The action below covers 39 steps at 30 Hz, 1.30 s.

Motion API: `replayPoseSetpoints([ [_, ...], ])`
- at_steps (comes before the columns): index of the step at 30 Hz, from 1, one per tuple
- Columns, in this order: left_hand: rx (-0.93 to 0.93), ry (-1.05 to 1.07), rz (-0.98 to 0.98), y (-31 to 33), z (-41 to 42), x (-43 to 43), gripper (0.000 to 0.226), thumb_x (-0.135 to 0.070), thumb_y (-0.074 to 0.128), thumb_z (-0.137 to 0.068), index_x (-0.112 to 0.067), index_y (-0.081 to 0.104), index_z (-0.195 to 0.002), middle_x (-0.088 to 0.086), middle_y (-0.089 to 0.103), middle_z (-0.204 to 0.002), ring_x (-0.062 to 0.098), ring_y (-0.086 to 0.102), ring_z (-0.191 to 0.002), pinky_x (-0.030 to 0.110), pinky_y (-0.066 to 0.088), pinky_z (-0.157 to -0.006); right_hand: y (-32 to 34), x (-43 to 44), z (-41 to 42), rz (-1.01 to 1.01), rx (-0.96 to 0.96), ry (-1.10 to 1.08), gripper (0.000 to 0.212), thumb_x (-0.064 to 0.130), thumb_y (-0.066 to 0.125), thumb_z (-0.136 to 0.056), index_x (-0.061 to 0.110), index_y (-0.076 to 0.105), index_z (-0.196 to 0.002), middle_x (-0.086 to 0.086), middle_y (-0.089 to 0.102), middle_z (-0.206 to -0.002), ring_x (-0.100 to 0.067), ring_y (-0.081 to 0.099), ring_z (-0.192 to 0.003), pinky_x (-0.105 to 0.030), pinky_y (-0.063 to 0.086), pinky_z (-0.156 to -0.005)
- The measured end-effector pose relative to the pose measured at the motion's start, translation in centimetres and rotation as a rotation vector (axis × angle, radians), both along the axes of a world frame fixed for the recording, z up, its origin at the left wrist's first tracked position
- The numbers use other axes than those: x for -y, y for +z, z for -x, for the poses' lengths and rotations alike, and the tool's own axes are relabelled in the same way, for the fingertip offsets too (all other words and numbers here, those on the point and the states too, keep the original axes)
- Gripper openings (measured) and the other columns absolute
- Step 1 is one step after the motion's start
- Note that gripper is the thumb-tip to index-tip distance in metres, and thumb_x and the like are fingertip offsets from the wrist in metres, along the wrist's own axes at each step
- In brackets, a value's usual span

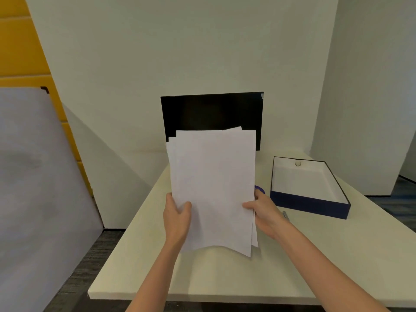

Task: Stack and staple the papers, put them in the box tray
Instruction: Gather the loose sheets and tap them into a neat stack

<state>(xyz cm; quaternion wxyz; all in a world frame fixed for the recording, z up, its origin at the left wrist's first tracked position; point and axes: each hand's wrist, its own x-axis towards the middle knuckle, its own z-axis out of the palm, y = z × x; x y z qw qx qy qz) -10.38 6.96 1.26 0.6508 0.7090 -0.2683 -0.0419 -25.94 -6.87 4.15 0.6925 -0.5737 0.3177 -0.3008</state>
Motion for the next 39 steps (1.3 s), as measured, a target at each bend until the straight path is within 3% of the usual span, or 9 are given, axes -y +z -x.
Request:
replayPoseSetpoints([
  [11,0.051,0.008,0.103,4.2,1.9,-0.1,0.022,-0.017,0.053,-0.087,-0.021,0.039,-0.104,-0.005,0.059,-0.099,0.022,0.058,-0.09,0.031,0.04,-0.075,3.3,-2.2,-0.4,0.229,0.077,-0.162,0.033,0.015,0.058,-0.086,0.018,0.046,-0.117,-0.003,0.06,-0.111,-0.021,0.06,-0.101,-0.03,0.051,-0.074],
  [16,0.131,0.031,0.17,5.4,1.9,-0.5,0.066,-0.018,0.057,-0.085,-0.037,0.022,-0.138,-0.004,0.052,-0.118,0.021,0.058,-0.102,0.035,0.046,-0.085,3.3,-2.8,-0.5,0.512,0.089,-0.291,0.06,0.009,0.056,-0.087,0.028,0.025,-0.135,0.0,0.049,-0.13,-0.018,0.054,-0.115,-0.026,0.049,-0.082],
  [18,0.259,0.045,0.182,5.9,2.0,-0.7,0.083,-0.017,0.06,-0.085,-0.04,0.008,-0.146,-0.013,0.039,-0.133,0.015,0.051,-0.116,0.032,0.043,-0.093,3.7,-2.9,-0.4,0.711,0.1,-0.353,0.074,0.009,0.055,-0.089,0.034,0.015,-0.145,0.011,0.036,-0.138,0.003,0.044,-0.119,-0.018,0.043,-0.093],
  [20,0.387,0.058,0.152,6.4,2.0,-0.8,0.088,-0.014,0.059,-0.087,-0.036,0.003,-0.15,-0.02,0.026,-0.133,-0.002,0.042,-0.112,0.023,0.037,-0.091,4.3,-2.9,-0.3,0.882,0.024,-0.38,0.077,0.012,0.051,-0.093,0.042,0.006,-0.148,0.016,0.029,-0.126,0.009,0.051,-0.094,-0.008,0.043,-0.08],
  [22,0.474,0.085,0.109,7.0,1.9,-0.6,0.085,-0.015,0.057,-0.088,-0.037,0.003,-0.15,-0.015,0.029,-0.123,0.001,0.044,-0.08,0.021,0.042,-0.076,4.9,-3.0,-0.4,1.016,-0.06,-0.414,0.074,0.017,0.045,-0.097,0.054,0.001,-0.144,0.01,0.029,-0.117,-0.01,0.055,-0.068,-0.019,0.048,-0.065],
  [24,0.51,0.097,0.087,7.4,1.7,-0.4,0.078,-0.016,0.053,-0.09,-0.04,0.009,-0.149,-0.009,0.033,-0.114,0.007,0.042,-0.066,0.016,0.038,-0.061,5.3,-2.8,-0.6,1.072,-0.102,-0.422,0.064,0.019,0.039,-0.099,0.055,0.009,-0.143,0.004,0.032,-0.119,-0.014,0.051,-0.065,-0.025,0.049,-0.068],
  [28,0.518,0.1,0.089,7.9,1.7,-0.4,0.051,-0.01,0.049,-0.093,-0.024,0.037,-0.14,0.002,0.041,-0.125,-0.003,0.036,-0.076,0.009,0.031,-0.071,5.7,-2.6,-0.8,1.072,-0.106,-0.411,0.045,0.01,0.036,-0.099,0.033,0.039,-0.138,0.001,0.036,-0.12,0.002,0.046,-0.078,-0.013,0.043,-0.07],
  [33,0.436,0.083,0.203,8.1,1.4,-0.5,0.07,-0.007,0.053,-0.089,-0.029,0.02,-0.146,-0.011,0.038,-0.129,-0.008,0.042,-0.089,0.001,0.038,-0.072,6.1,-2.5,-0.7,1.018,-0.032,-0.382,0.053,-0.004,0.035,-0.094,0.027,0.044,-0.136,0.0,0.043,-0.117,-0.002,0.041,-0.086,0.007,0.031,-0.075],
  [39,0.055,-0.13,0.092,2.9,0.8,-1.4,0.04,-0.019,0.056,-0.081,-0.033,0.047,-0.118,-0.016,0.061,-0.106,0.015,0.062,-0.102,0.022,0.047,-0.072,6.7,-2.4,-0.2,0.944,-0.039,-0.378,0.046,-0.008,0.036,-0.09,0.02,0.05,-0.123,-0.005,0.048,-0.12,-0.008,0.044,-0.102,0.011,0.028,-0.075],
])
